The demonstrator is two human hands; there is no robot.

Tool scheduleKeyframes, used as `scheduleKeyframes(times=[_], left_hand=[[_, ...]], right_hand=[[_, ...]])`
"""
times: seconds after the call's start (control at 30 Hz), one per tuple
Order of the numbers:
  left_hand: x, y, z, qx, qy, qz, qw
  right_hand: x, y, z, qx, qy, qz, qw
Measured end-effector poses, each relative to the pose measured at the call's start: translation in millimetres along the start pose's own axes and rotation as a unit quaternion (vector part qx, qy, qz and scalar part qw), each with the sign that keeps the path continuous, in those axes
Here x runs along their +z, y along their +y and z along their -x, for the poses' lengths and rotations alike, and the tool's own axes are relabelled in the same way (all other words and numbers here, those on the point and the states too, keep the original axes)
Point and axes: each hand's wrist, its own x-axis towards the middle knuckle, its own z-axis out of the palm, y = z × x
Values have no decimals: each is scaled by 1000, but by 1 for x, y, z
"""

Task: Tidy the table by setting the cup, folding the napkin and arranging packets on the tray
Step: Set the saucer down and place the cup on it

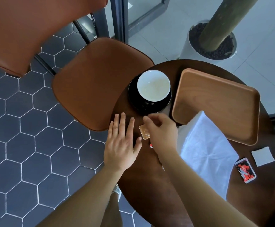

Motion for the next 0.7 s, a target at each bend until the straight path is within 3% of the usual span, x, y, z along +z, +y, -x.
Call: scheduleKeyframes(times=[0.07, 0.13, 0.3, 0.53, 0.7], left_hand=[[-3, -2, 1, -4, 1, 41, 999], [-7, -3, -2, -23, 10, 115, 993], [-35, 4, -28, -116, 69, 236, 962], [-58, 30, -77, -157, 64, 274, 947], [-55, 34, -86, -122, 93, 290, 945]], right_hand=[[-1, 18, 20, -36, -31, 49, 998], [3, 33, 33, -126, -38, 149, 980], [12, 52, 26, -250, 17, 305, 919], [18, 81, 19, -325, 63, 319, 888], [22, 85, 17, -331, 84, 327, 881]])
